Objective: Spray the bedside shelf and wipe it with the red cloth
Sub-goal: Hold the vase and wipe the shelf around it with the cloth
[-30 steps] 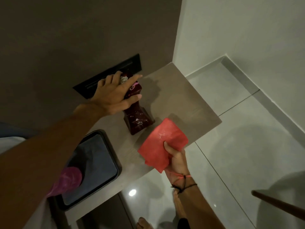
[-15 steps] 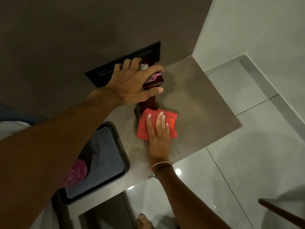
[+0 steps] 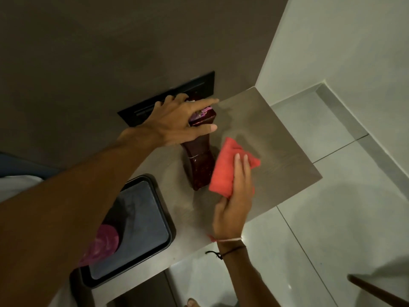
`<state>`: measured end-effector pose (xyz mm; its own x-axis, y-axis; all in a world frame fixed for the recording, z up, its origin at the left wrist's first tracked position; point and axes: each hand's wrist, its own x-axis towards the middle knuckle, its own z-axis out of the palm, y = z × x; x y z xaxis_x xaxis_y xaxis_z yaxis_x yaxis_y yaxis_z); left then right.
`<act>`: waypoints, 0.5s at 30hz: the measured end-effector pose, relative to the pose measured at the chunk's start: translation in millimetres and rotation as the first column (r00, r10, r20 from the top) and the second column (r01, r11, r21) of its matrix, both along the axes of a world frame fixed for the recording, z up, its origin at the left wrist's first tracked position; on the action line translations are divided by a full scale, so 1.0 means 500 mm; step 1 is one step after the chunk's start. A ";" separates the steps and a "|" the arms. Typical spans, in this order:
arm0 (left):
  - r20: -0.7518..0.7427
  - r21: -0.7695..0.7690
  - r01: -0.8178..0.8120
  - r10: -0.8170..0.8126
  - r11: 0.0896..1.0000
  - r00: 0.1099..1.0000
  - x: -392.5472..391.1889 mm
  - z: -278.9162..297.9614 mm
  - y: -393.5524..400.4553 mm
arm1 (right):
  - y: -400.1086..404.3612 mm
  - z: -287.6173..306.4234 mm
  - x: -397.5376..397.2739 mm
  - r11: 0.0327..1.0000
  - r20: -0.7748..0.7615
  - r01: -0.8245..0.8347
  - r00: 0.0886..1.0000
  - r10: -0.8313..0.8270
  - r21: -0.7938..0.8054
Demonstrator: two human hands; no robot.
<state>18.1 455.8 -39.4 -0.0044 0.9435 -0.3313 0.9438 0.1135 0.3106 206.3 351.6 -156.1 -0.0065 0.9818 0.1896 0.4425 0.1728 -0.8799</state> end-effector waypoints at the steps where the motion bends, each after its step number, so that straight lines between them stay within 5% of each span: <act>1: 0.029 -0.003 -0.013 0.013 1.000 0.999 -0.004 -0.001 0.002 | 0.009 -0.006 -0.015 0.998 0.105 -0.066 0.992 0.064 0.018; 5: 0.071 0.004 -0.025 0.024 1.000 0.997 -0.013 -0.013 0.012 | 0.015 -0.064 -0.063 0.955 0.501 -0.295 0.831 0.243 0.027; 15: 0.125 -0.021 -0.065 0.067 0.998 0.990 -0.023 -0.017 0.020 | -0.015 -0.121 0.057 0.826 0.726 -0.561 0.589 0.355 0.052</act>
